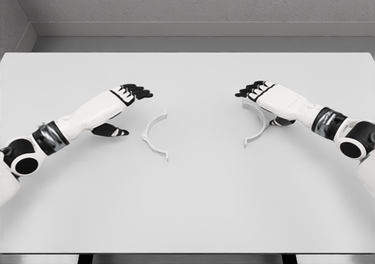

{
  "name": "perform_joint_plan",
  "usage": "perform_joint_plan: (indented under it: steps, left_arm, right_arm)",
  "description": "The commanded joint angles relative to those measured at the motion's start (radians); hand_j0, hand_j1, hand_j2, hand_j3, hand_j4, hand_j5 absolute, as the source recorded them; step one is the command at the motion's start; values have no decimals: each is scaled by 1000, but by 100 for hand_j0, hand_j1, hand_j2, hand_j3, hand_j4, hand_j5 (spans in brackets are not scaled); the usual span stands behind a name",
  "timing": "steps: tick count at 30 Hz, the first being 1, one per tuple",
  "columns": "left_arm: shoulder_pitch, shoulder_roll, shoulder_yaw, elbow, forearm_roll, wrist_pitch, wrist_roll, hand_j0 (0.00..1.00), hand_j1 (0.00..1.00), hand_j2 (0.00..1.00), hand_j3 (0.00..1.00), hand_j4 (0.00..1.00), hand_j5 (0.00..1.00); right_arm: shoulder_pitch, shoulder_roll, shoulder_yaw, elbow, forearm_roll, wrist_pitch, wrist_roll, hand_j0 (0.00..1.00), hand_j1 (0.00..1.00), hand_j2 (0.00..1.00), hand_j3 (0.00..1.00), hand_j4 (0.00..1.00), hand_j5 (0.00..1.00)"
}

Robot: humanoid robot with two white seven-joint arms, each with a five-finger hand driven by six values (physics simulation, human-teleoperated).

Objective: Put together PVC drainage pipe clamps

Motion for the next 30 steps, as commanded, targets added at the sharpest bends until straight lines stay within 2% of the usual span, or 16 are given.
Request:
perform_joint_plan:
  steps: [1,10,13,20,30]
  left_arm:
    - [0,-5,-6,0,2,0,1,100,100,100,100,100,100]
    - [-2,-27,-14,1,-14,0,1,100,100,100,100,100,100]
    - [-2,-36,-14,1,-18,0,1,100,100,100,100,100,100]
    - [-18,-53,-14,38,-21,0,1,100,100,100,100,100,100]
    - [-21,-71,-16,50,-23,0,1,100,100,100,100,100,100]
  right_arm:
    - [-2,12,3,-2,-6,4,0,100,100,100,100,100,100]
    - [-8,25,3,-8,6,6,6,100,100,100,100,100,100]
    - [-21,25,28,-8,6,15,6,100,100,100,100,100,100]
    - [-31,43,34,-3,8,16,8,100,100,100,100,100,100]
    - [-52,60,61,-2,8,33,20,100,100,100,100,100,100]
